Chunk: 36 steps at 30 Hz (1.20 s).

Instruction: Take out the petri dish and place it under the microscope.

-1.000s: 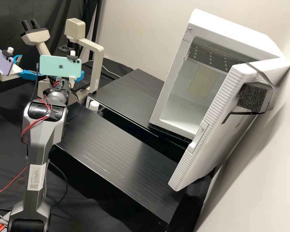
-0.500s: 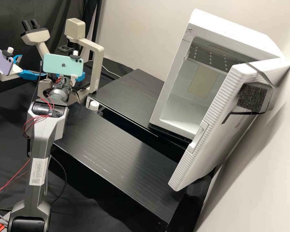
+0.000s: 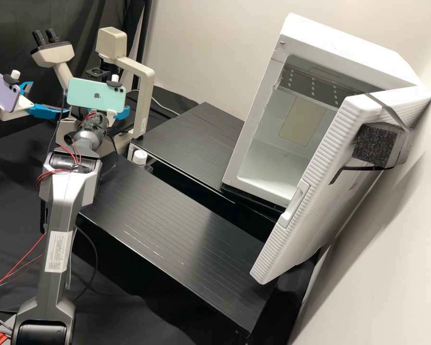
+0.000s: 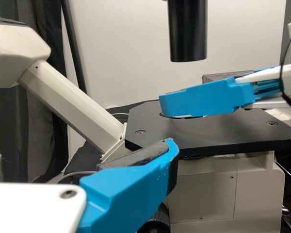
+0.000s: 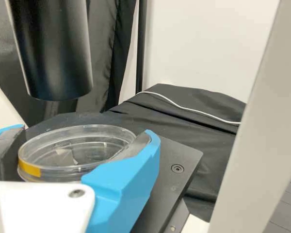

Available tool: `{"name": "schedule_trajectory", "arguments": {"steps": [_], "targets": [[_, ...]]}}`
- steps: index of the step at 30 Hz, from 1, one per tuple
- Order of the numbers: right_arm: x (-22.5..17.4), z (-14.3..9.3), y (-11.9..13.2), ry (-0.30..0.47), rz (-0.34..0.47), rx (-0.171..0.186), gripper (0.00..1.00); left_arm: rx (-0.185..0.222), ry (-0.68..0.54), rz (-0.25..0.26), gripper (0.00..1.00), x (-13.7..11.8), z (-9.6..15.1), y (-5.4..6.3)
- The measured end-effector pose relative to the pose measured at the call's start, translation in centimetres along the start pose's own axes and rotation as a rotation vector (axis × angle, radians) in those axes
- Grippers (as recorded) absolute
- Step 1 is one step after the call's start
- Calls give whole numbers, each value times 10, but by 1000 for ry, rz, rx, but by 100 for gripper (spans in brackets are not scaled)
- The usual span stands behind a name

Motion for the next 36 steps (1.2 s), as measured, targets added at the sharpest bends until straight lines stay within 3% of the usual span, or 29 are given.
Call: {"name": "schedule_trajectory", "arguments": {"steps": [3,4,13,24,36], "targets": [[0,-2,0,4,0,-6,0,0,0,0,100,0,0,0],[0,-3,-1,4,-4,-6,100,0,0,0,100,0,0,0],[0,-4,-6,-6,-58,-24,100,0,0,0,100,0,0,0],[0,-4,-6,-7,-60,-30,100,0,0,0,100,0,0,0],[-16,3,-11,32,-23,-103,100,0,0,0,100,0,0,0]]}}
